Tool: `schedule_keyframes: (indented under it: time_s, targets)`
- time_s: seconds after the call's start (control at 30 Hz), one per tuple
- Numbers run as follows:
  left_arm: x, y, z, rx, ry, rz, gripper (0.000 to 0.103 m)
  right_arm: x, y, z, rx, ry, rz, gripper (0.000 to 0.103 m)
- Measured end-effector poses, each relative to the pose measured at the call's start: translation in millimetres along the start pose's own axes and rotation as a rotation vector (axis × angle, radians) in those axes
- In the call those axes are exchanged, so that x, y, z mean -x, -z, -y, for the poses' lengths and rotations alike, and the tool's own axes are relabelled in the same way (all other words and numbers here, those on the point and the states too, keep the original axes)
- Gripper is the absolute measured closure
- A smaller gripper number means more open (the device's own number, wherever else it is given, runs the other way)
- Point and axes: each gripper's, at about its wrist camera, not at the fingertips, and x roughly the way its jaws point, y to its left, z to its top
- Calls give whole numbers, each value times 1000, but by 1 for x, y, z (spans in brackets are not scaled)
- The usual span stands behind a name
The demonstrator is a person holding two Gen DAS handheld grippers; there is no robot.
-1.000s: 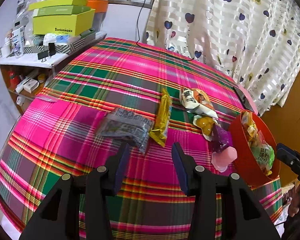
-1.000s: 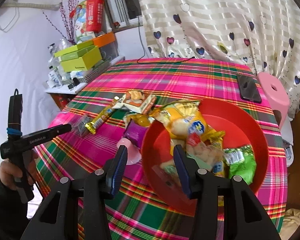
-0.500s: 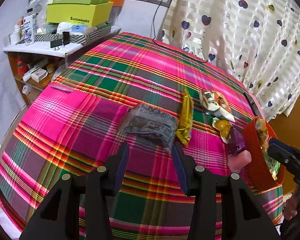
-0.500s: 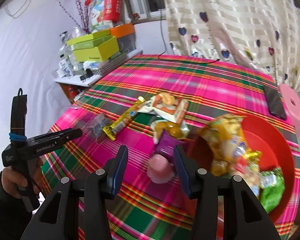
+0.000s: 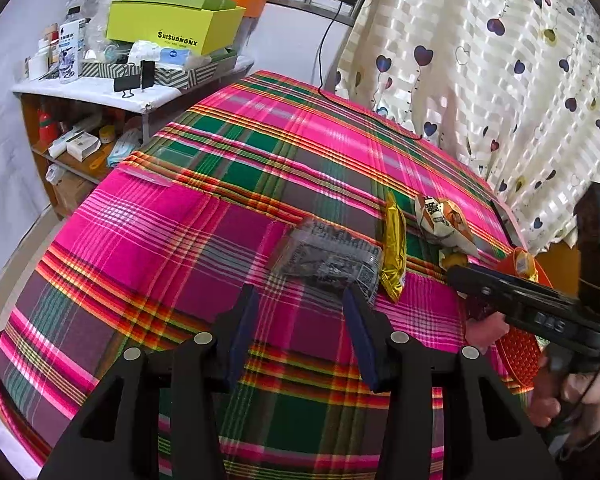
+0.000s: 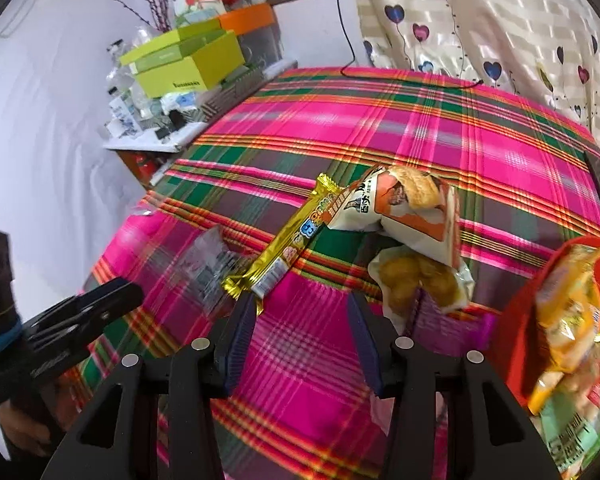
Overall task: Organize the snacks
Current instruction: 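Move the left tool to the grey printed bag while the right tool approaches the gold wafer bar, then grasp the grey printed bag with the left tool while the right tool grasps the gold wafer bar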
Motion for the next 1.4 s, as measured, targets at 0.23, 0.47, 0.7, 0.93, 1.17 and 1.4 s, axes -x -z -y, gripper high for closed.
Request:
schedule_keyframes:
  time_s: [0.23, 0.47, 0.7, 0.93, 1.17, 1.4]
  targets:
    - [1, -2, -12, 30, 18, 16, 58, -37, -20, -12, -9, 16, -43, 57]
    - [1, -4, -19, 44, 31, 16, 58, -72, -35, -12, -28, 83, -98, 57]
    - [0, -3, -21, 54, 50, 7, 58, -78, -36, -25, 87, 85, -115, 81]
    - [5, 4, -19, 68, 81, -7, 58, -69, -17, -51, 215, -32, -145, 83]
    - [1, 8, -20, 75, 49, -27, 50, -56, 6, -72, 282, -113, -148, 83]
    - [-20, 1, -12, 75, 33, -46, 47, -37, 2, -54, 231, -81, -91, 83]
